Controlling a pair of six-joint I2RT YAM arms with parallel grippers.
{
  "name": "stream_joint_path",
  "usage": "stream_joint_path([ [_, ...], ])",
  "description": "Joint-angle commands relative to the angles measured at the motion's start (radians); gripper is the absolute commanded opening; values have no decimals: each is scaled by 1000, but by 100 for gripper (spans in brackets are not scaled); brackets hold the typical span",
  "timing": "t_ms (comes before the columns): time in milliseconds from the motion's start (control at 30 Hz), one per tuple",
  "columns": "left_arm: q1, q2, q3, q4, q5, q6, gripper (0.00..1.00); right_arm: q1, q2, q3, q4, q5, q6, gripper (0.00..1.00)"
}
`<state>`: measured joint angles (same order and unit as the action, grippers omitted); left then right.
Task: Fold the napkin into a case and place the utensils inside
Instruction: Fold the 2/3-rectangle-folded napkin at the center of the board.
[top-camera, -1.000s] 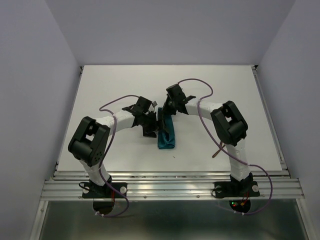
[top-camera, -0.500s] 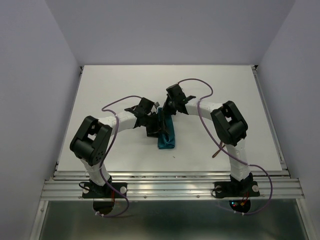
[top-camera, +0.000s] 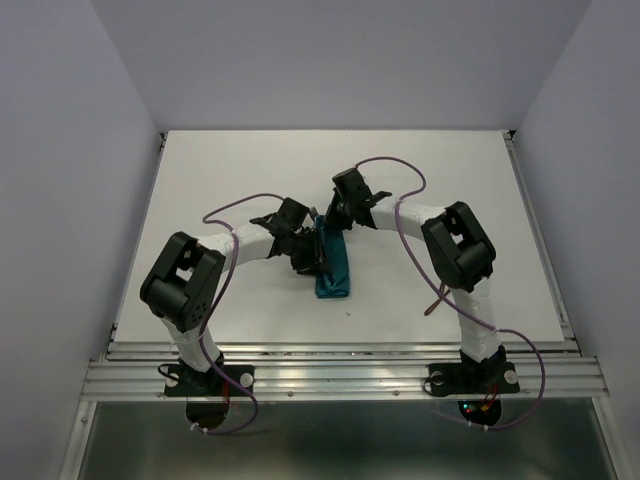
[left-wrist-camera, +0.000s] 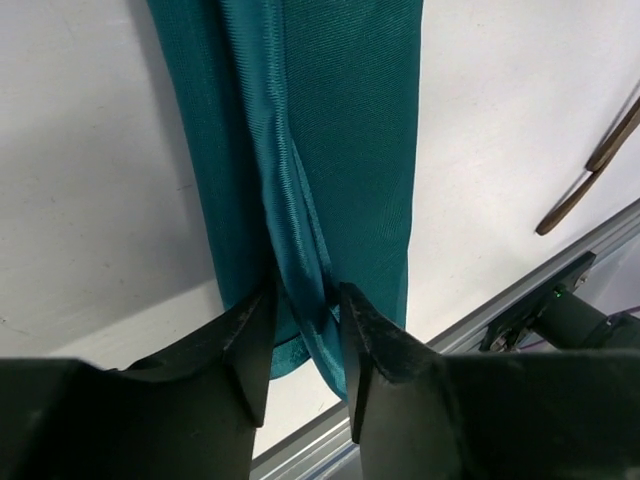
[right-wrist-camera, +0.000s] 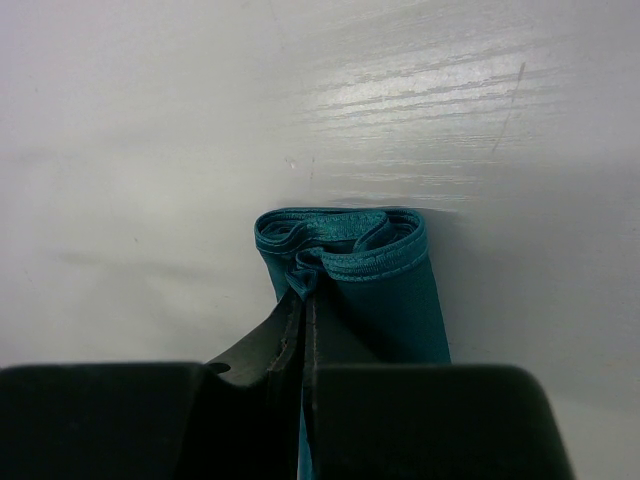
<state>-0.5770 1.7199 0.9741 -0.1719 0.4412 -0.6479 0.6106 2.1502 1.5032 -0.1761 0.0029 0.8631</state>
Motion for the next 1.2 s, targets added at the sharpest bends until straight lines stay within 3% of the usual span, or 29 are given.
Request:
stream_joint_path([
  [0,-6,-22,-8,-34,-22,37,51,9,19,-11,-62,32,-29,1],
  [133,-6,-37,6,-70,-55,57,69,9,20,-8,-62,32,-30,1],
  [200,-6,-39,11,-86,-76,65,73,9,23,-6,-62,31,-29,1],
  [500,-9,1,0,-78,-104,73,68,9,25,-6,-62,26,-29,1],
  [833,-18,37,-17,-64,-121,68,43,9,10,-17,-62,22,-42,1],
  [900,-18,43,-20,-57,-119,67,40,9,4,-17,-62,14,-52,4],
  [933,-18,44,-21,-57,-118,67,34,9,-1,-15,-62,9,-58,6],
  [1167,-18,52,-29,-32,-90,64,11,9,-72,32,-106,-12,-130,44],
])
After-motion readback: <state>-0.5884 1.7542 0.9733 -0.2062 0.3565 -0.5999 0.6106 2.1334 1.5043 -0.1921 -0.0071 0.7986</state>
